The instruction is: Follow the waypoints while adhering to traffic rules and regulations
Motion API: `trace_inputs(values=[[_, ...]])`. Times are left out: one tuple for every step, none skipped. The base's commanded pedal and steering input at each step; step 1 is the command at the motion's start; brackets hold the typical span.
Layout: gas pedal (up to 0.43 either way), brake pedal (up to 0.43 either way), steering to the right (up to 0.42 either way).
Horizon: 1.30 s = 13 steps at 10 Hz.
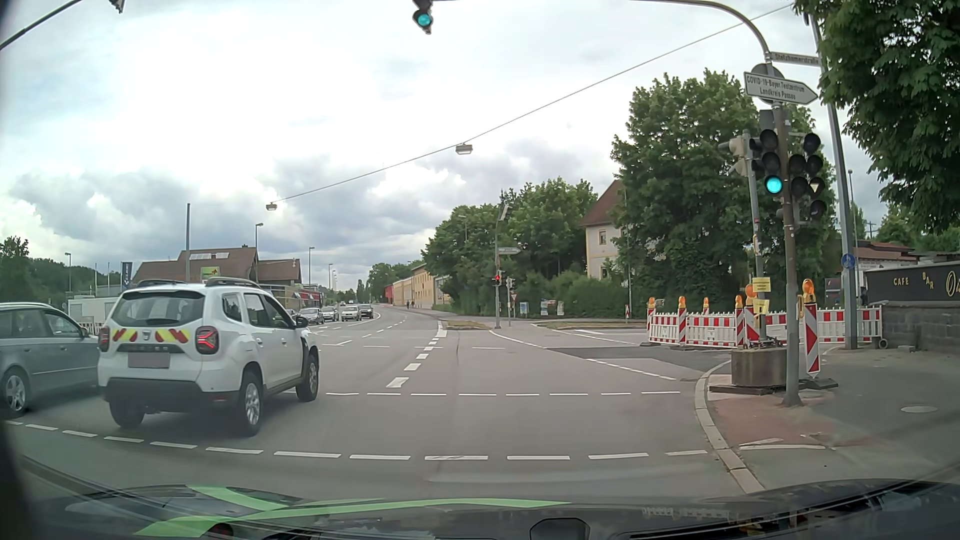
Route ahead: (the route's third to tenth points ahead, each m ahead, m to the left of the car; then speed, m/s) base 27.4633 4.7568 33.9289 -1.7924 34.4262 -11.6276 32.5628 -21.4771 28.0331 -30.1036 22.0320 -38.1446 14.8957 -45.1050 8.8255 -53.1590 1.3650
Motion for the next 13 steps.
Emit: trace_inputs(values=[[0.11, 0.0, -0.019], [0.11, 0.0, -0.017], [0.11, 0.0, -0.011], [0.11, 0.0, -0.004], [0.11, 0.0, 0.0], [0.11, 0.0, 0.004], [0.118, 0.0, 0.004], [0.118, 0.0, 0.005], [0.11, 0.0, 0.005], [0.11, 0.0, 0.005], [0.11, 0.0, 0.005], [0.11, 0.0, 0.005], [0.11, 0.0, 0.005]])
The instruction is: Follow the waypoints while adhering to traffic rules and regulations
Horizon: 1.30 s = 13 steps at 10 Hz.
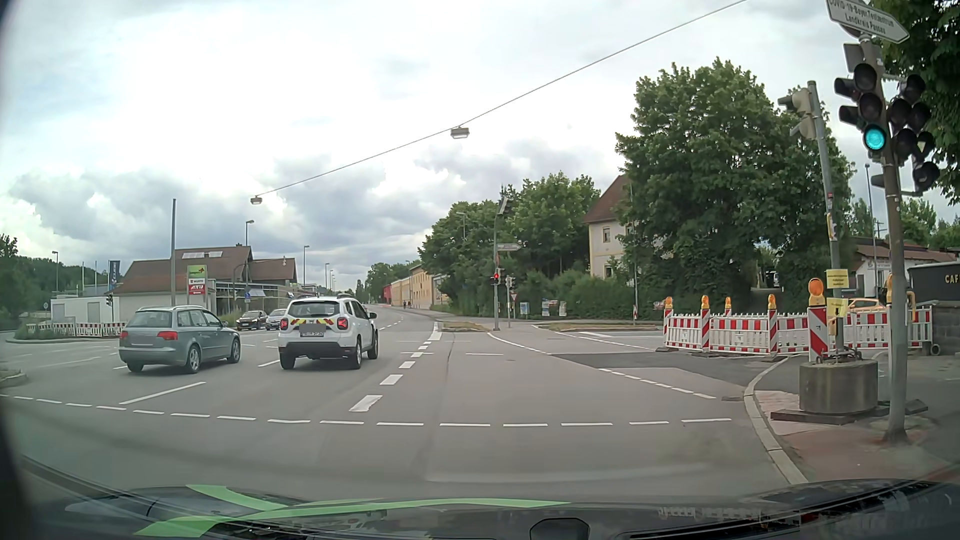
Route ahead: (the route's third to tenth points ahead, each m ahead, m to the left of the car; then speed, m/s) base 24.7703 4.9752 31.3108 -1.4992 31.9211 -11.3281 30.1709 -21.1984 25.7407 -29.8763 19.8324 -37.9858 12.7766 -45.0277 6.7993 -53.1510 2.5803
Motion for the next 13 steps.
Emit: trace_inputs(values=[[0.098, 0.0, 0.005], [0.098, 0.0, 0.005], [0.087, 0.0, 0.005], [0.079, 0.0, 0.005], [0.067, 0.0, 0.005], [0.067, 0.0, 0.004], [0.059, 0.0, 0.004], [0.059, 0.0, 0.005], [0.039, 0.0, 0.005], [0.039, 0.0, 0.005], [0.028, 0.0, 0.005], [0.008, 0.0, 0.004], [0.008, 0.0, 0.005]])
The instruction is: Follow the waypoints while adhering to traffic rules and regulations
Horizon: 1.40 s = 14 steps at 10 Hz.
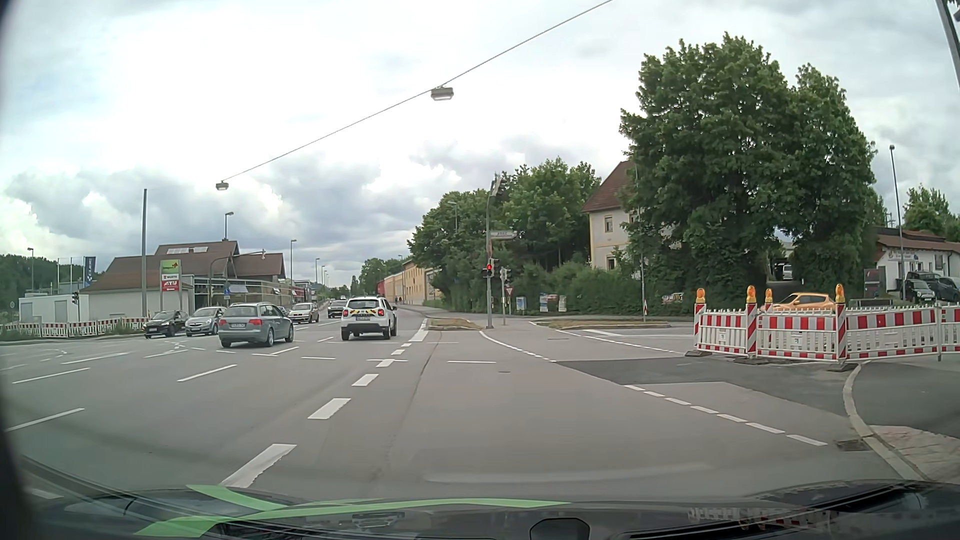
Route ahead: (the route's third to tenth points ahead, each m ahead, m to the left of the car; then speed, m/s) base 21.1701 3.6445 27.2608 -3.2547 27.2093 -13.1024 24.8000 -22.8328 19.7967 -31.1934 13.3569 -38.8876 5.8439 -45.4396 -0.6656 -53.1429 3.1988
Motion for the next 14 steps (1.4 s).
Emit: trace_inputs(values=[[0.008, 0.0, 0.005], [0.008, 0.0, 0.005], [0.008, 0.0, 0.005], [0.008, 0.0, 0.004], [0.008, 0.0, 0.004], [0.008, 0.0, 0.005], [0.008, 0.0, 0.004], [0.008, 0.0, 0.004], [0.008, 0.0, 0.005], [0.008, 0.0, 0.005], [0.008, 0.0, 0.004], [0.008, 0.0, 0.005], [0.008, 0.0, 0.005], [0.008, 0.0, 0.005]])
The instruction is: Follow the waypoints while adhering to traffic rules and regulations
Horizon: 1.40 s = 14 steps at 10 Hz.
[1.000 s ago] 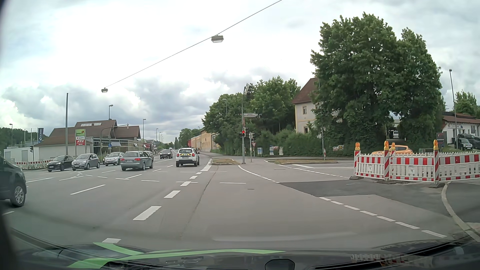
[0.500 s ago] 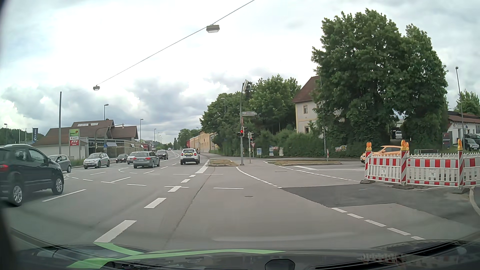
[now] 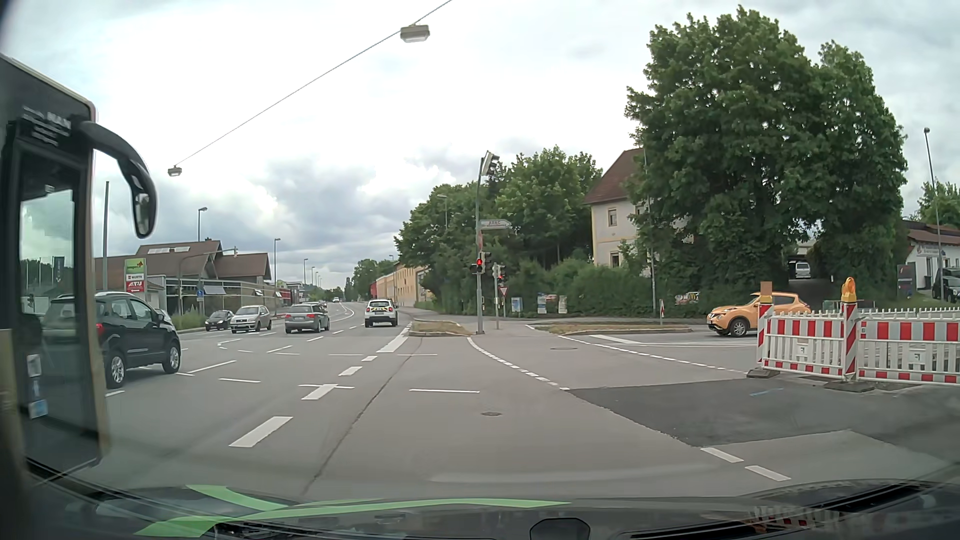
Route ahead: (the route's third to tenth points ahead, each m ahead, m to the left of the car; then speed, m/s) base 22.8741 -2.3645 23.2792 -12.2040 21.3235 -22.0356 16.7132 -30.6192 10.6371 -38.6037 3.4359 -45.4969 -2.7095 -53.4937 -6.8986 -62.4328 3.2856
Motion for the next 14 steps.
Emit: trace_inputs(values=[[0.008, 0.0, 0.005], [0.008, 0.0, 0.005], [0.008, 0.0, 0.004], [0.008, 0.0, 0.005], [0.008, 0.0, 0.005], [0.008, 0.0, 0.005], [0.008, 0.0, 0.004], [0.008, 0.0, 0.005], [0.008, 0.0, 0.006], [0.0, 0.0, 0.008], [0.0, 0.0, 0.014], [0.0, 0.0, 0.021], [0.0, 0.0, 0.031], [0.0, 0.0, 0.043]])
